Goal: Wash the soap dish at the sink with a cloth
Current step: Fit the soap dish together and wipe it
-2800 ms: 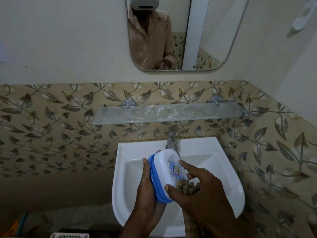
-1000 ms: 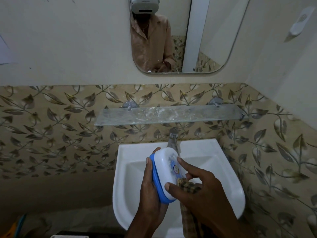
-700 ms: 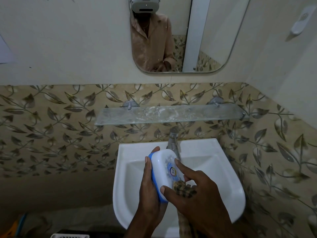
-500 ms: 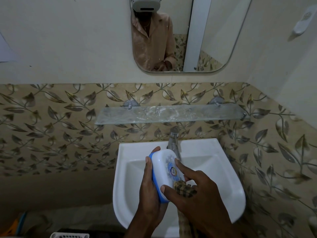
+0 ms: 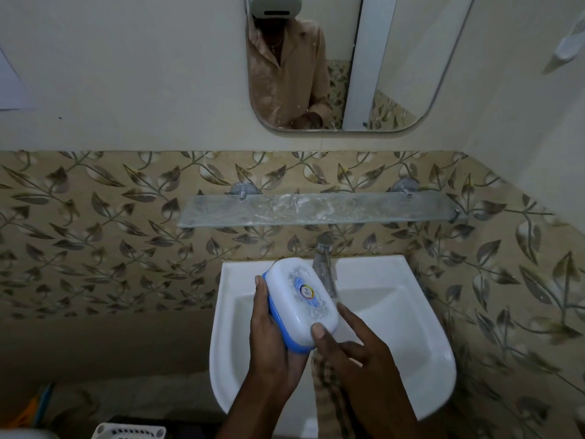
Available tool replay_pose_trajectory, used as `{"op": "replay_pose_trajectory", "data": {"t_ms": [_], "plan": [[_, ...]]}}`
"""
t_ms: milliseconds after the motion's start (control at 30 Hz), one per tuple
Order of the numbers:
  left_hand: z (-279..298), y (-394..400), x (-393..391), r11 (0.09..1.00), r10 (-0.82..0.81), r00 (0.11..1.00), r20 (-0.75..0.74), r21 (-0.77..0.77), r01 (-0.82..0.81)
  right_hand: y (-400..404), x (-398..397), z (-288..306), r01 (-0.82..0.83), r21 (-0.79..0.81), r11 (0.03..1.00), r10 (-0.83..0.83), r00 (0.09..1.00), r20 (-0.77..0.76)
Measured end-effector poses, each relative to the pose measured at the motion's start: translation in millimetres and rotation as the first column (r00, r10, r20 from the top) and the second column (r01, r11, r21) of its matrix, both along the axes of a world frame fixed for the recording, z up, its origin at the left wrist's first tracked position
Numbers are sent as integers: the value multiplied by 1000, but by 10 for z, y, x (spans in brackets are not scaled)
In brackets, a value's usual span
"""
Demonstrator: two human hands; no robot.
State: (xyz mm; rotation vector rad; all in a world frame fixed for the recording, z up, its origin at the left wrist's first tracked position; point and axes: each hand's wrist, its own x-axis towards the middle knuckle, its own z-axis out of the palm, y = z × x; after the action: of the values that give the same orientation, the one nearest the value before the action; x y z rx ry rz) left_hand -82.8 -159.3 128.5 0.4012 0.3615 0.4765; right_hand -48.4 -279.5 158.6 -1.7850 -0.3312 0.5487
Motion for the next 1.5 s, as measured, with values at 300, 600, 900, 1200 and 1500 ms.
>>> {"op": "replay_pose_trajectory", "data": {"t_ms": [300, 600, 900, 1200, 1500], "plan": [[-9, 107, -57, 994, 48, 998, 32, 95, -51, -43, 245, 27, 44, 23, 999, -42, 995, -91], [-28, 340, -86, 928, 17, 953, -304, 360, 98, -130, 486, 39, 1, 80, 997, 8, 993, -118], [343, 650, 139, 451, 42, 928, -369, 836, 312, 106, 1186, 295, 128, 142, 982, -134, 991, 30], [690, 1298, 947, -119, 473, 859, -198, 951, 285, 735, 2061, 786, 52, 133, 990, -68, 990, 119], [569, 1537, 1402, -190, 570, 777, -269, 876, 443, 1158, 2503, 632, 112, -75, 991, -103, 988, 116]]}}
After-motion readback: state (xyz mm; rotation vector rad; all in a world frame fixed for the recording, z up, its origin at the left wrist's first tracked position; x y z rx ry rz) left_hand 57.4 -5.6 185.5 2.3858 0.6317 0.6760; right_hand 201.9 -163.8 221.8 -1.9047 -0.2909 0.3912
